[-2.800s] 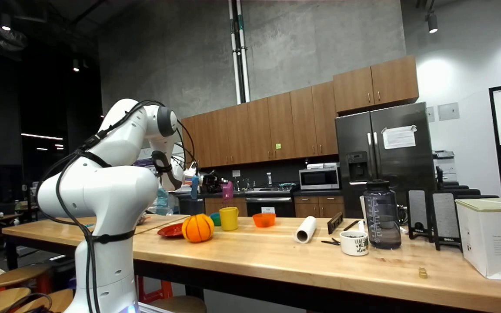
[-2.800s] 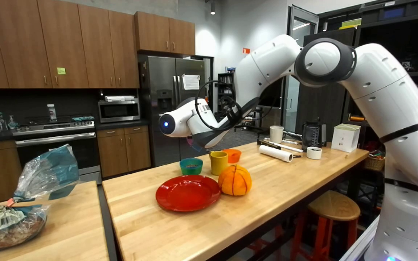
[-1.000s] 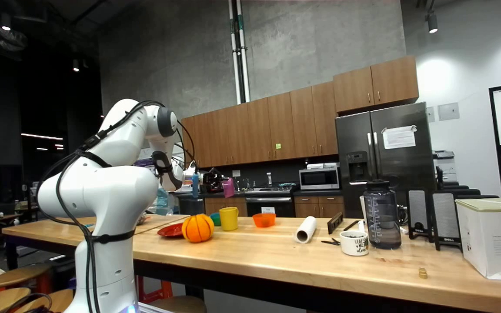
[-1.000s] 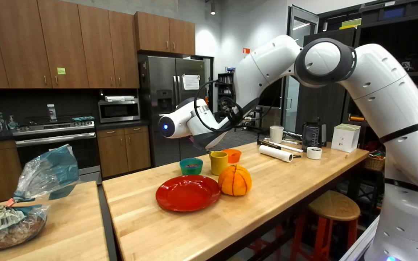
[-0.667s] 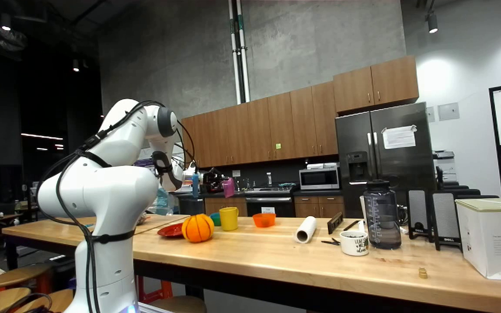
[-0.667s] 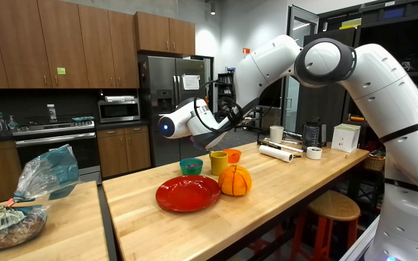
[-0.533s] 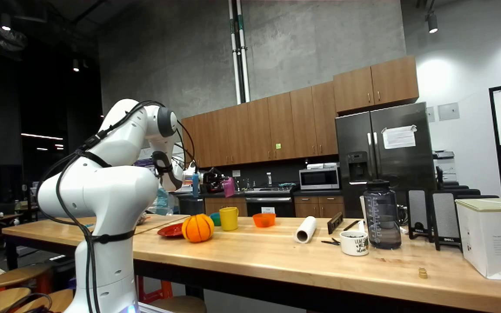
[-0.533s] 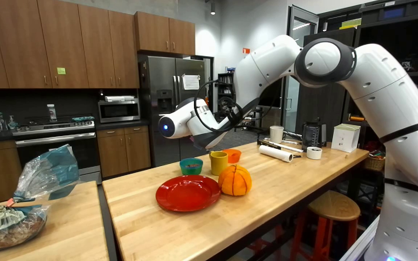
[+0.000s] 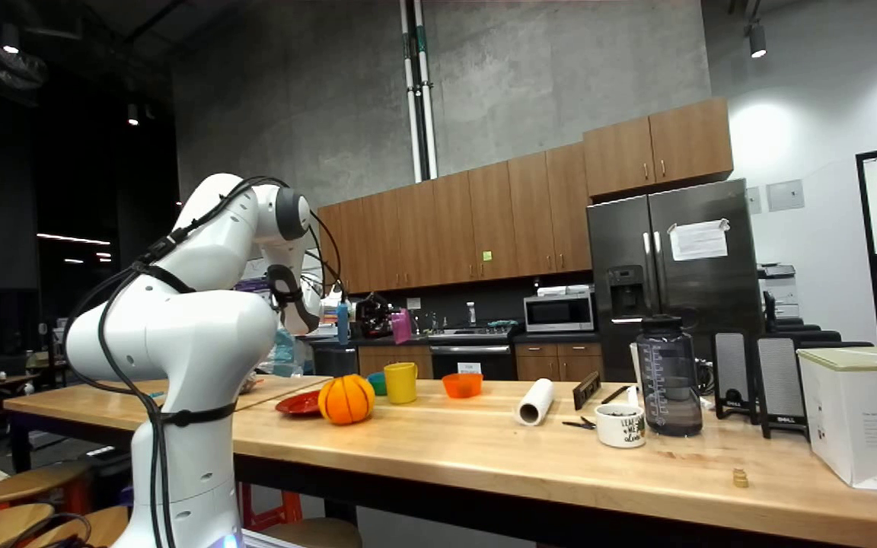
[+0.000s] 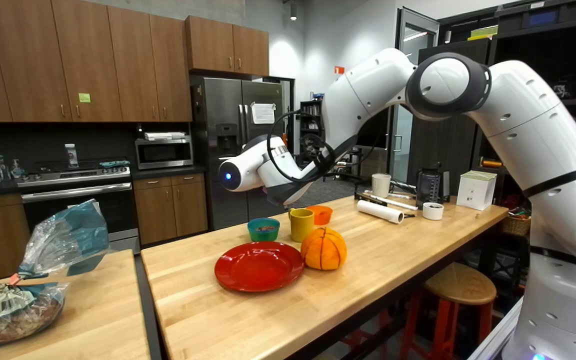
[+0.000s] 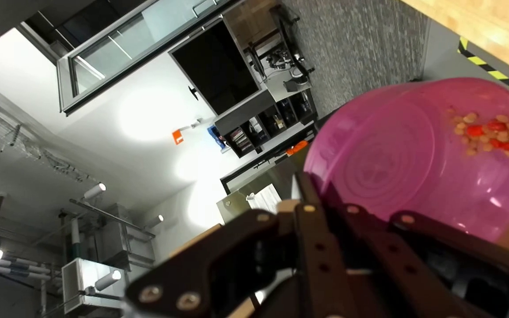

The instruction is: Pour the contents in the purple bowl into the blue bowl.

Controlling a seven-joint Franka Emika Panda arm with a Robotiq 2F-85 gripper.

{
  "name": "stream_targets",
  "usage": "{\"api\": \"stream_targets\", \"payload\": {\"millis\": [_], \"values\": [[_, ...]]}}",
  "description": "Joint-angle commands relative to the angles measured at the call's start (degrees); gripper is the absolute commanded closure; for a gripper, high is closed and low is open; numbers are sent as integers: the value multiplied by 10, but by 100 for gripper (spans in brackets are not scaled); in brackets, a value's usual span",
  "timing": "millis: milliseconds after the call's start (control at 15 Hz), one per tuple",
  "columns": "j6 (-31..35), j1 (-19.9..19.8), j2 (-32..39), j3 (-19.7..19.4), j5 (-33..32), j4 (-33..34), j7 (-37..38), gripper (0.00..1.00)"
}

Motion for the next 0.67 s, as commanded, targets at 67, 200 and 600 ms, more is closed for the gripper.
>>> {"api": "stream_targets", "payload": {"millis": [67, 200, 600], "values": [[-12, -10, 7, 13, -21, 12, 4, 99], [-11, -11, 7, 14, -25, 12, 6, 99], [-16, -10, 10, 14, -36, 14, 9, 99]]}}
